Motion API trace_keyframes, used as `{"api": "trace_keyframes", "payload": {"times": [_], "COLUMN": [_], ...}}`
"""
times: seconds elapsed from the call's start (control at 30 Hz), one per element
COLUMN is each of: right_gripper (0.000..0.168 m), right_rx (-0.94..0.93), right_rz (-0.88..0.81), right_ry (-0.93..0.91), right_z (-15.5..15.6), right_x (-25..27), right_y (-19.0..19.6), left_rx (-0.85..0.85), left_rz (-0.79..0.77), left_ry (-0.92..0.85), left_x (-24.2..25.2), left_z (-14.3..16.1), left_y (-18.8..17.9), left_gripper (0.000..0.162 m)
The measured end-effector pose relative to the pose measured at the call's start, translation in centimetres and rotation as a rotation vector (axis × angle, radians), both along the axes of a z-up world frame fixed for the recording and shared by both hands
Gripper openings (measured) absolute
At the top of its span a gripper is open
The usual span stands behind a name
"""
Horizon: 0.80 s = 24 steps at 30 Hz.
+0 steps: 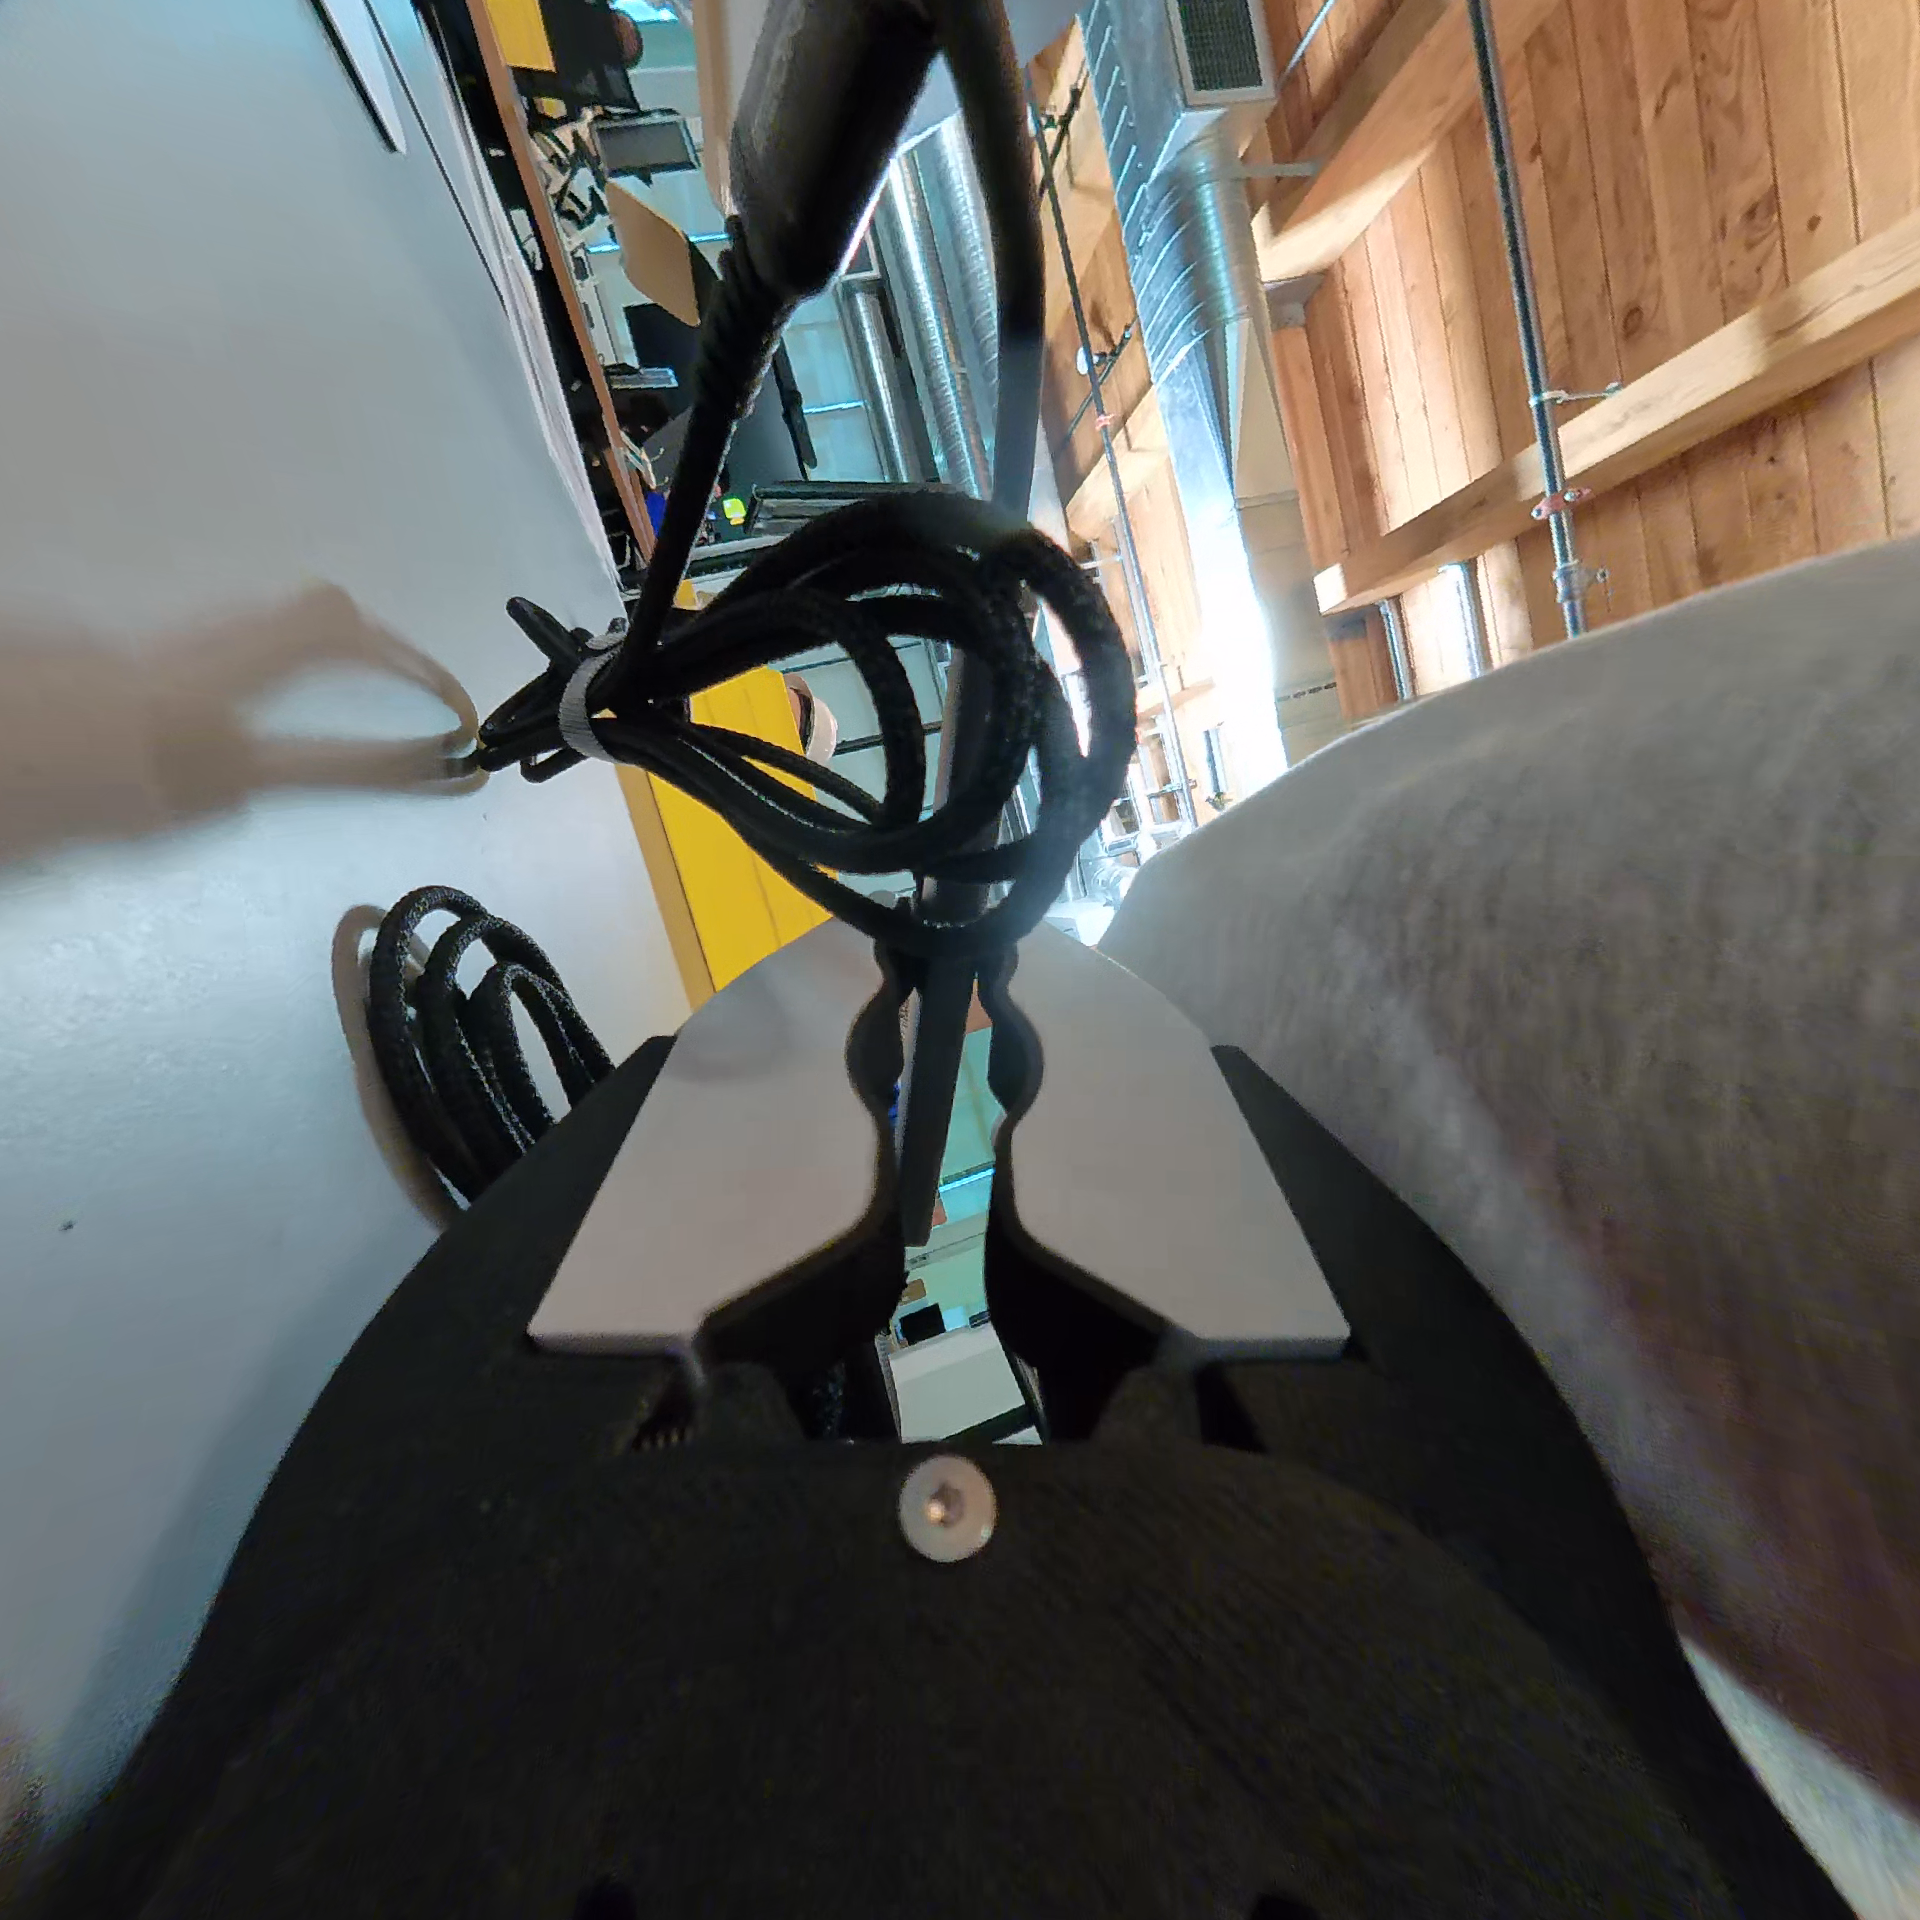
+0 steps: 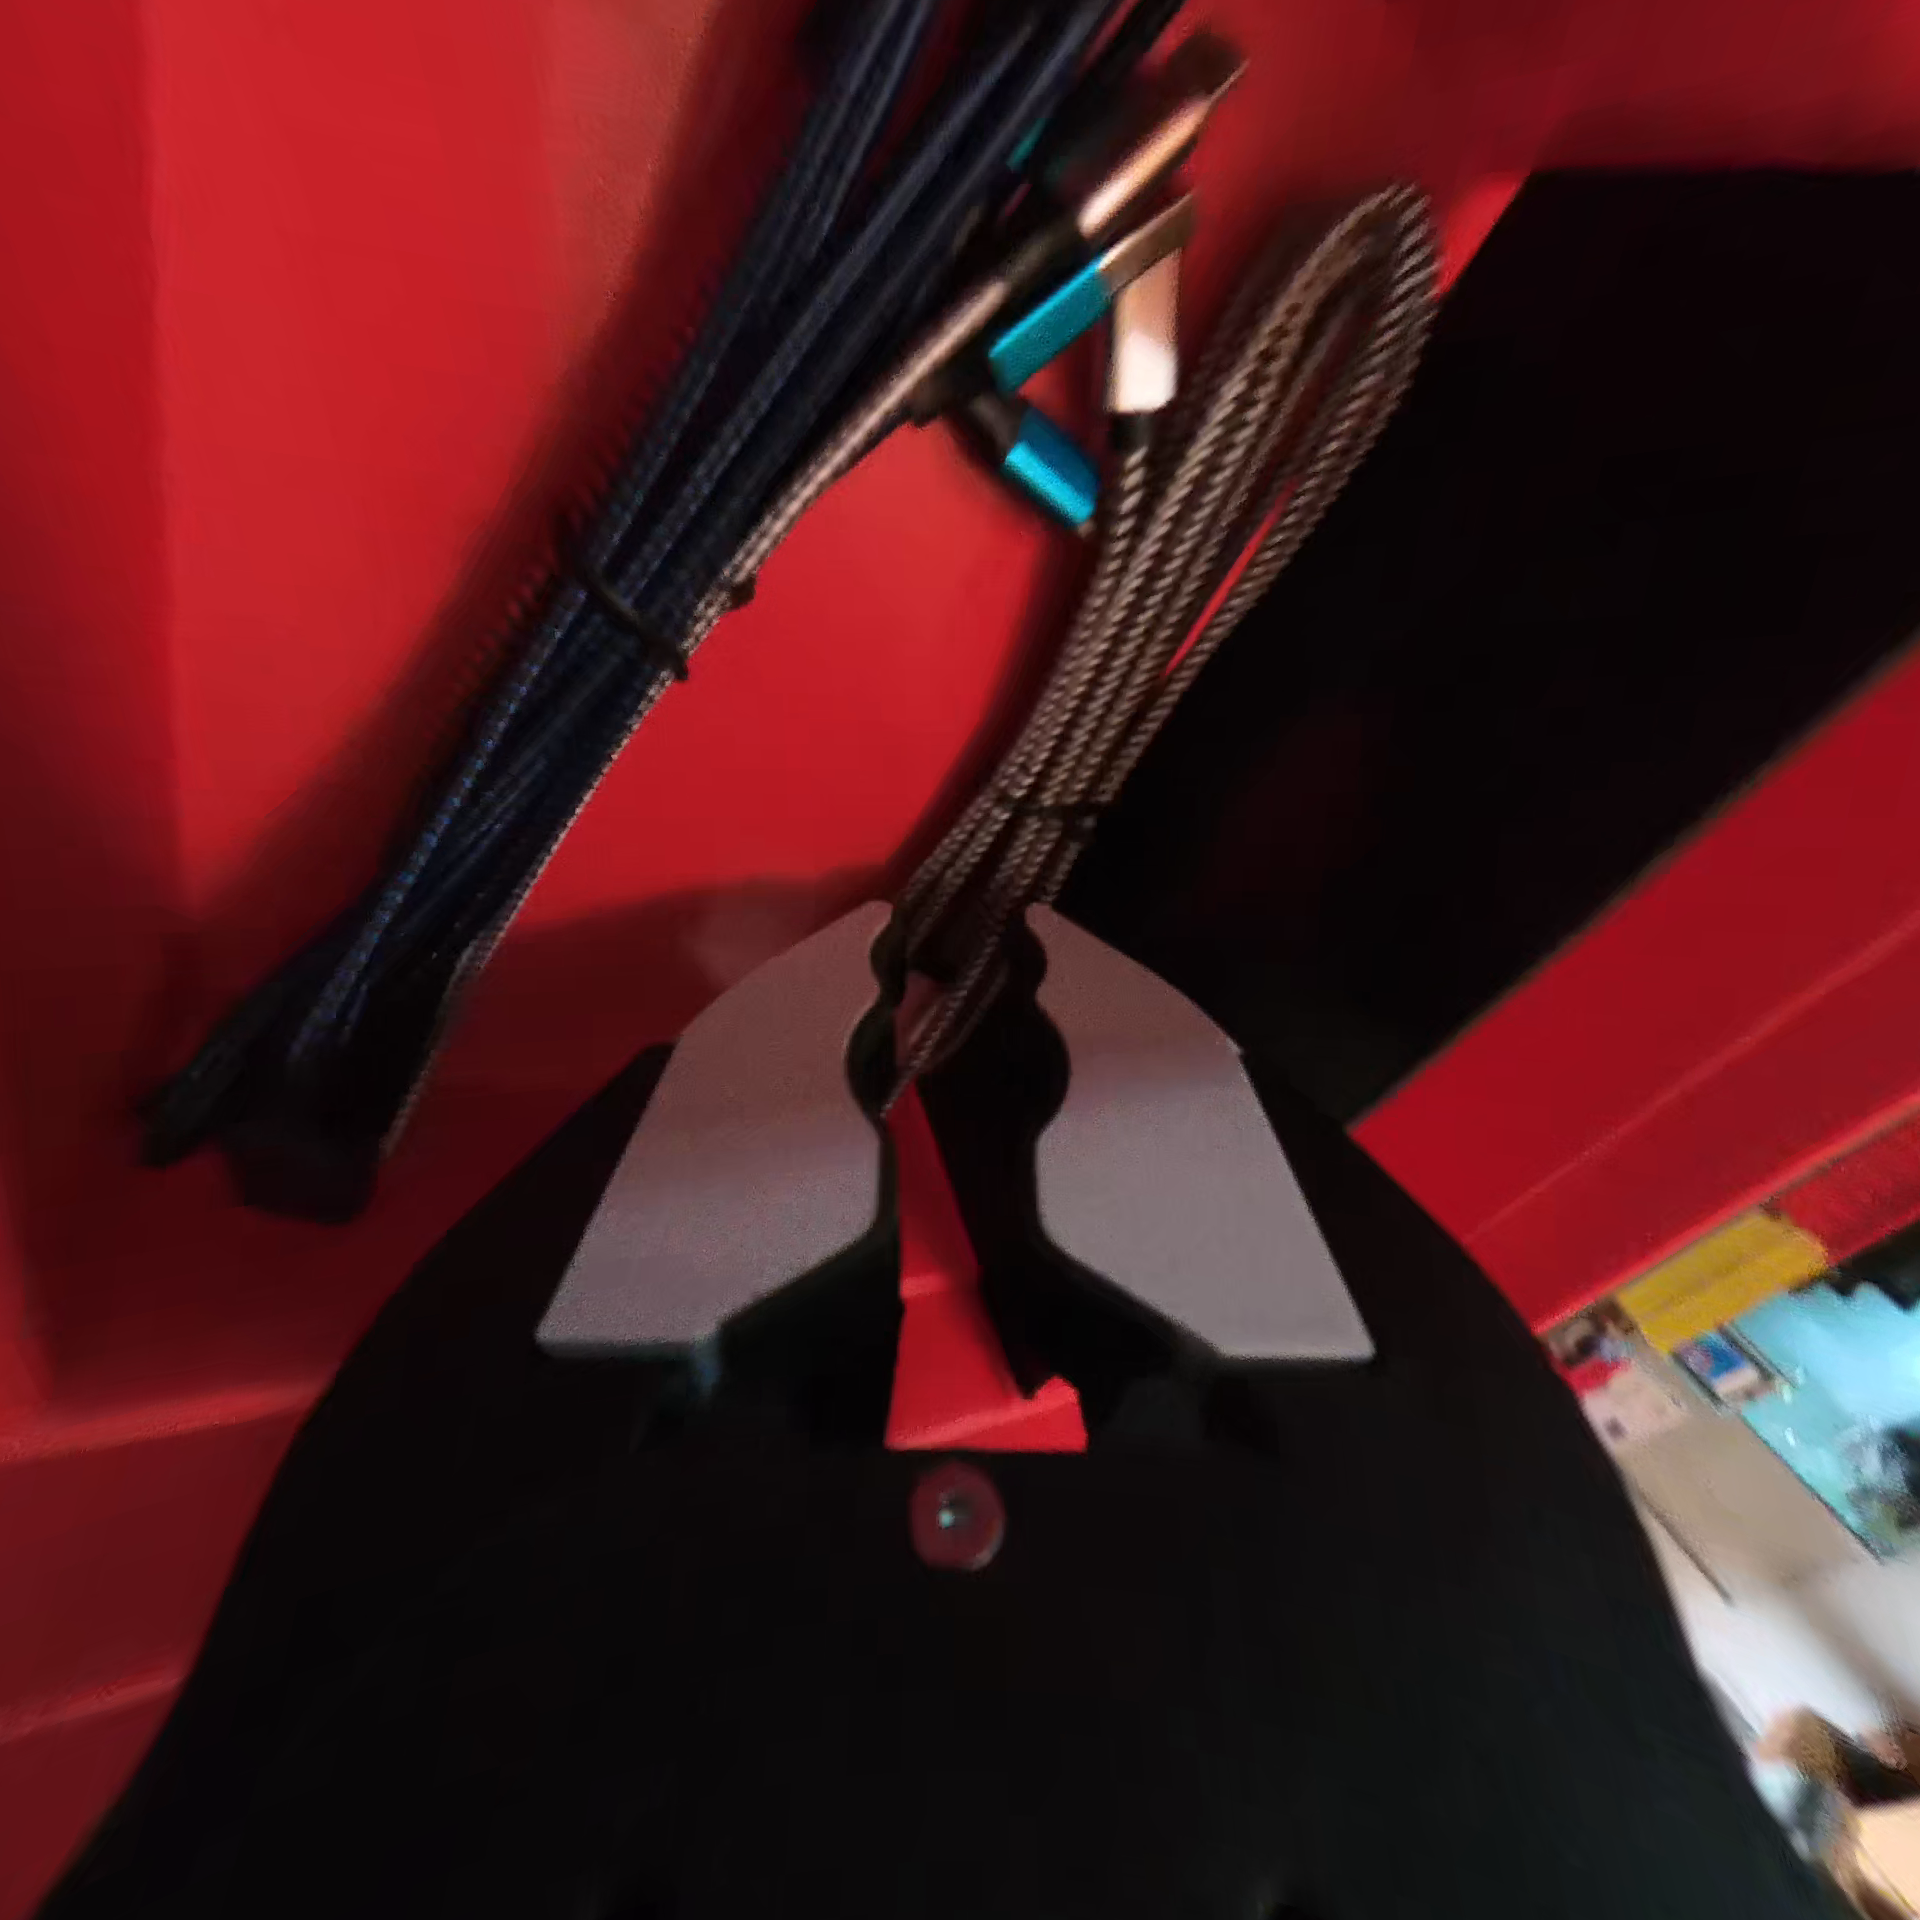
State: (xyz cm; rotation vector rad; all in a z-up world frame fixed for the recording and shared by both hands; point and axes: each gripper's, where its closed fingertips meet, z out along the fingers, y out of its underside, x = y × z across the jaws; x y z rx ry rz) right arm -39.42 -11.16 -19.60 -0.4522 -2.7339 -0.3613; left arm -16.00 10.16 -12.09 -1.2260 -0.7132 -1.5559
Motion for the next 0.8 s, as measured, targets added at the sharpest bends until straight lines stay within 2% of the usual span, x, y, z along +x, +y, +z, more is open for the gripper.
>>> {"api": "trace_keyframes", "payload": {"times": [0.03, 0.17, 0.33, 0.5, 0.7, 0.8], "right_gripper": [0.025, 0.023, 0.01, 0.0, 0.0, 0.016], "right_rx": [0.045, 0.063, 0.039, -0.151, -0.203, -0.1], "right_rz": [-0.019, -0.09, -0.102, -0.093, -0.116, -0.128], "right_ry": [-0.007, -0.056, -0.108, -0.159, -0.101, -0.101], "right_z": [-0.4, -0.8, -0.5, 1.0, 3.3, 2.2], "right_x": [0.3, 0.5, 0.2, 1.3, 1.1, 1.6], "right_y": [0.4, 0.9, 1.8, 0.9, 1.5, 2.6], "left_rx": [-0.001, -0.004, -0.002, -0.002, -0.001, -0.003], "left_rz": [0.002, 0.009, 0.004, 0.0, -0.007, -0.008], "left_ry": [0.002, 0.009, 0.014, 0.054, 0.044, 0.04], "left_x": [0.0, -0.3, -0.2, -0.1, 0.2, 0.2], "left_z": [0.0, -0.1, 0.0, 0.1, 0.2, 0.1], "left_y": [0.0, -0.1, -0.1, 0.0, 0.1, 0.1], "left_gripper": [0.01, 0.01, 0.01, 0.01, 0.01, 0.01]}}
